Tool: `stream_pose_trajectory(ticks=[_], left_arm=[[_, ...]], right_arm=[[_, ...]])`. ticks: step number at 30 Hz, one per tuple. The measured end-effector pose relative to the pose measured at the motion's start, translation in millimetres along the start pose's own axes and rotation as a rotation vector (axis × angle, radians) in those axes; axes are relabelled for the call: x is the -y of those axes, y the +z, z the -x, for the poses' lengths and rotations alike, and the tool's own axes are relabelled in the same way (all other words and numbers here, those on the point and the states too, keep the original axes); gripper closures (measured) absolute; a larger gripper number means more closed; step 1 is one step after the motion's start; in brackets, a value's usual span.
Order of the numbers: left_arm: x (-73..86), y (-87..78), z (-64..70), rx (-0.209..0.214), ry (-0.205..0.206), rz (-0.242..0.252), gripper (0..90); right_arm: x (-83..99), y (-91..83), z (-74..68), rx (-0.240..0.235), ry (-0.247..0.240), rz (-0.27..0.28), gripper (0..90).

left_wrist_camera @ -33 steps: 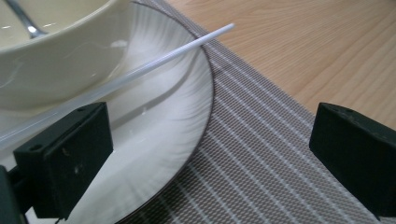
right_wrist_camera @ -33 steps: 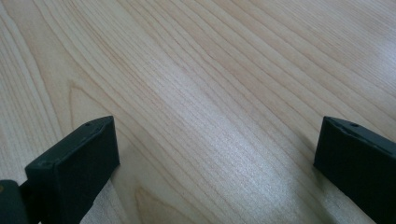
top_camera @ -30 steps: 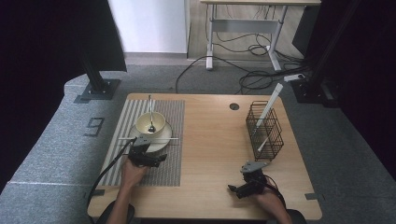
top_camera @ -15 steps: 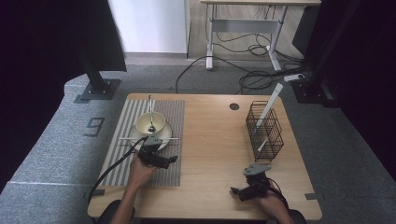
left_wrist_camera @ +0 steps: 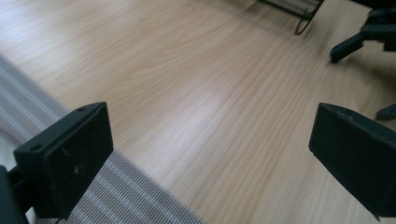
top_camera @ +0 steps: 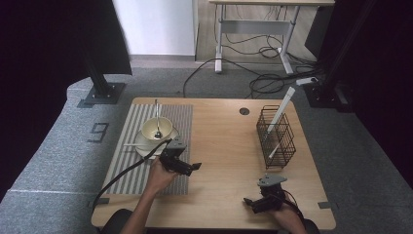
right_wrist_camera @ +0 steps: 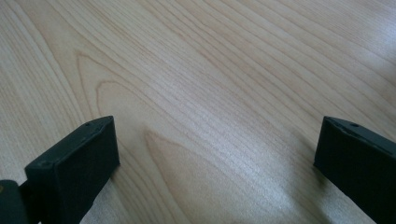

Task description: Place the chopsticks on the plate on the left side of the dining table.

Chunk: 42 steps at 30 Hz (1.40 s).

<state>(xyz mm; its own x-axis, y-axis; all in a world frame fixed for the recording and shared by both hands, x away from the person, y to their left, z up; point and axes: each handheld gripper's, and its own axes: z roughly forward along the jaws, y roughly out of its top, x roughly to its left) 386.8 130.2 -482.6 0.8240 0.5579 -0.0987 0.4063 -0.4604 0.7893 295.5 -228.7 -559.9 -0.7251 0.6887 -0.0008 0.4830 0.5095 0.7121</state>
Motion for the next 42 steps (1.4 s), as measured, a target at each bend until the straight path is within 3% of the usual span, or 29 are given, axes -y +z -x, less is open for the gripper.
stream_pose_trajectory(ticks=[4,19,31,37,42], left_arm=[[-12.8,4.9,10.2,0.001,0.026,-0.010,0.0],[-63.2,23.0,46.1,0.098,0.071,0.012,0.0],[-90.2,35.9,67.6,0.157,0.111,0.024,4.2],[-103.5,47.0,84.2,0.176,0.164,0.017,6.5],[-115.5,55.2,96.1,0.154,0.215,0.024,9.7]], right_arm=[[0.3,-0.3,-0.2,0.001,-0.001,0.000,0.0],[0.5,-0.4,-0.3,0.003,-0.001,0.001,0.0],[0.4,-0.5,-0.4,0.004,0.002,0.001,0.0],[0.3,-0.6,-0.4,0.002,0.003,-0.001,0.0],[0.2,-0.6,-0.5,0.002,0.003,-0.001,0.0]])
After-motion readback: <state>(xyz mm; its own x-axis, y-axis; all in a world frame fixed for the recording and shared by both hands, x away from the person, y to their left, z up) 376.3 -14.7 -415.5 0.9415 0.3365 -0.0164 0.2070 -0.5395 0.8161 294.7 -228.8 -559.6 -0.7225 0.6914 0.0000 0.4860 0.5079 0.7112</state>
